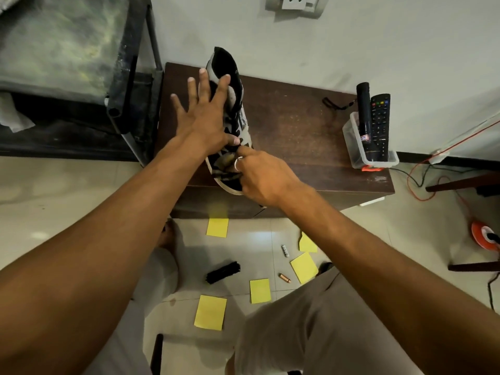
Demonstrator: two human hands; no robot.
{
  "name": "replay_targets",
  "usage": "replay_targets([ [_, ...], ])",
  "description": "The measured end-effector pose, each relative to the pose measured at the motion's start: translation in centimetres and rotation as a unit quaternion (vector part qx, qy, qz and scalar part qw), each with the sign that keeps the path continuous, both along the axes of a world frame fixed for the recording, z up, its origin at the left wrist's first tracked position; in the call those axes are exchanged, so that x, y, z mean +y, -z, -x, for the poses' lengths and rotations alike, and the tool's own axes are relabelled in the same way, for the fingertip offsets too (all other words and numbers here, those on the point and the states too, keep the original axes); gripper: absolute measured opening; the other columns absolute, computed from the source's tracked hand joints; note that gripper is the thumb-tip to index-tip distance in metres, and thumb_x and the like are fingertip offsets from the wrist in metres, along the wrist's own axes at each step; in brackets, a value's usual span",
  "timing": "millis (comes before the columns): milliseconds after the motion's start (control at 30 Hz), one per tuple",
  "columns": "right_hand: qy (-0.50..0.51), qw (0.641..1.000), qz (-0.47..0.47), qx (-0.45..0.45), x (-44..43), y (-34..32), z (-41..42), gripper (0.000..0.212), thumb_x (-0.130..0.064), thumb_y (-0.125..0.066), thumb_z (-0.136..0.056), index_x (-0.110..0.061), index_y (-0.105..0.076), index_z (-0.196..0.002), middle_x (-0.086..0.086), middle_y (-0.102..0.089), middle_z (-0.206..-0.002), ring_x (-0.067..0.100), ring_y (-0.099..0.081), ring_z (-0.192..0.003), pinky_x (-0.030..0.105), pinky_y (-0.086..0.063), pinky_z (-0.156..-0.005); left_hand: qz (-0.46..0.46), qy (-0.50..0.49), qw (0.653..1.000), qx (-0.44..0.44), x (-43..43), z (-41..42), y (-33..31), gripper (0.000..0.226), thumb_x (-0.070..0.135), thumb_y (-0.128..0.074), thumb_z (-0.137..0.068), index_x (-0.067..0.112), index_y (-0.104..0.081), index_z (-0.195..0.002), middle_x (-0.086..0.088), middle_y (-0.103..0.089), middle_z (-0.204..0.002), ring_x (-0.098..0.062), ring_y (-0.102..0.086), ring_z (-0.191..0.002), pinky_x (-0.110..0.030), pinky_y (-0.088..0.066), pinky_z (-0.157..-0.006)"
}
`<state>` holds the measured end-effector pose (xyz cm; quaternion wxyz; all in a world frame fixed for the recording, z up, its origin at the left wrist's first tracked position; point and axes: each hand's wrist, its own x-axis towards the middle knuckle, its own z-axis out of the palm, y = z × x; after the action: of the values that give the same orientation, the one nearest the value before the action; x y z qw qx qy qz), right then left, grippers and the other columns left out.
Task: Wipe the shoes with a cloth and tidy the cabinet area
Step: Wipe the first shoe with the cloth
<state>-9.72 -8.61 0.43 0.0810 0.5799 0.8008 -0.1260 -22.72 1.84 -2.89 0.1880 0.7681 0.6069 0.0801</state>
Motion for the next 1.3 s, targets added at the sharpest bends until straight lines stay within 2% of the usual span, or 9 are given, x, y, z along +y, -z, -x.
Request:
replay_targets([
  [167,-0.015,0.998,0.050,-0.039,1.6,-2.3,-1.4,0.028,-0.011,-0.054,-0.091,-0.012,-0.065,-0.116,0.009,-0.061,-0.121,0.032,-0.062,-0.105,0.040,-0.052,-0.079,0.010,-0.003,1.000,-0.016,0.3,0.3,-0.2,0.126,0.052,-0.085,-0.072,0.038,0.004,-0.160,-0.009,0.018,-0.168,-0.036,0.018,-0.153,-0.068,0.005,-0.118],
  [333,0.085,0.992,-0.069,0.055,0.4,0.4,-1.3,0.024,-0.008,-0.053,-0.095,-0.007,-0.067,-0.114,0.004,-0.051,-0.125,0.034,-0.058,-0.100,0.045,-0.053,-0.073,0.004,-0.001,1.000,-0.003,0.7,0.7,-0.5,0.119,0.055,-0.084,-0.071,0.040,-0.005,-0.159,-0.010,0.011,-0.169,-0.039,0.014,-0.154,-0.070,0.004,-0.118],
  [533,0.135,0.990,0.032,0.018,-0.4,-0.7,-0.9,0.028,-0.010,-0.056,-0.091,-0.008,-0.067,-0.117,0.010,-0.059,-0.119,0.034,-0.062,-0.098,0.045,-0.055,-0.083,0.007,-0.007,1.000,-0.007,0.7,0.7,-0.6,0.119,0.052,-0.085,-0.072,0.040,-0.005,-0.159,-0.010,0.012,-0.169,-0.039,0.012,-0.154,-0.069,0.003,-0.118],
  [700,0.194,0.972,-0.093,0.099,1.4,0.1,-1.9,0.015,-0.013,-0.054,-0.096,-0.005,-0.066,-0.101,0.005,-0.057,-0.112,0.028,-0.061,-0.085,0.044,-0.054,-0.076,0.013,-0.009,1.000,-0.014,0.7,0.8,-0.7,0.117,0.052,-0.084,-0.074,0.039,-0.004,-0.159,-0.010,0.013,-0.169,-0.039,0.012,-0.154,-0.069,0.003,-0.118],
  [833,0.233,0.952,-0.044,0.195,0.1,3.0,-2.5,0.016,-0.013,-0.054,-0.099,-0.005,-0.067,-0.104,-0.002,-0.054,-0.116,0.022,-0.059,-0.092,0.047,-0.054,-0.085,0.011,-0.010,1.000,-0.023,0.5,0.5,-0.4,0.120,0.048,-0.086,-0.073,0.039,-0.003,-0.160,-0.009,0.015,-0.169,-0.039,0.011,-0.154,-0.068,0.000,-0.119],
  [933,0.225,0.948,0.011,0.224,-1.4,2.2,-3.5,0.019,-0.012,-0.057,-0.099,-0.013,-0.073,-0.110,-0.004,-0.057,-0.114,0.014,-0.059,-0.097,0.030,-0.053,-0.085,0.017,-0.015,0.999,-0.038,0.4,0.4,-0.2,0.121,0.047,-0.086,-0.073,0.040,-0.002,-0.159,-0.007,0.017,-0.168,-0.038,0.011,-0.154,-0.068,-0.001,-0.120],
  [1067,0.207,0.924,0.135,0.292,-1.5,-0.3,-4.6,0.026,-0.012,-0.062,-0.098,-0.029,-0.076,-0.086,-0.010,-0.062,-0.081,0.001,-0.057,-0.069,0.015,-0.044,-0.066,0.081,-0.033,0.984,-0.153,0.1,-0.2,-0.4,0.121,0.029,-0.086,-0.078,0.042,0.003,-0.159,-0.004,0.027,-0.166,-0.035,0.022,-0.152,-0.067,0.002,-0.120],
  [1200,0.364,0.815,-0.023,0.451,0.8,1.2,-3.7,0.030,-0.013,-0.059,-0.099,-0.036,-0.072,-0.085,-0.009,-0.073,-0.081,0.007,-0.067,-0.074,0.029,-0.053,-0.071,0.073,-0.081,0.943,-0.314,-0.9,-1.5,0.9,0.100,0.040,-0.071,-0.092,0.041,0.003,-0.160,-0.004,0.026,-0.166,-0.031,0.022,-0.153,-0.065,0.001,-0.120],
  [1300,0.336,0.845,-0.031,0.415,0.9,3.4,-1.6,0.026,-0.009,-0.053,-0.099,-0.021,-0.072,-0.087,0.005,-0.069,-0.078,0.006,-0.059,-0.063,0.025,-0.047,-0.057,-0.032,-0.087,0.955,-0.280,-1.9,-2.2,2.7,0.084,0.048,-0.054,-0.099,0.032,0.000,-0.162,-0.009,0.016,-0.169,-0.031,0.014,-0.155,-0.065,-0.001,-0.119],
])
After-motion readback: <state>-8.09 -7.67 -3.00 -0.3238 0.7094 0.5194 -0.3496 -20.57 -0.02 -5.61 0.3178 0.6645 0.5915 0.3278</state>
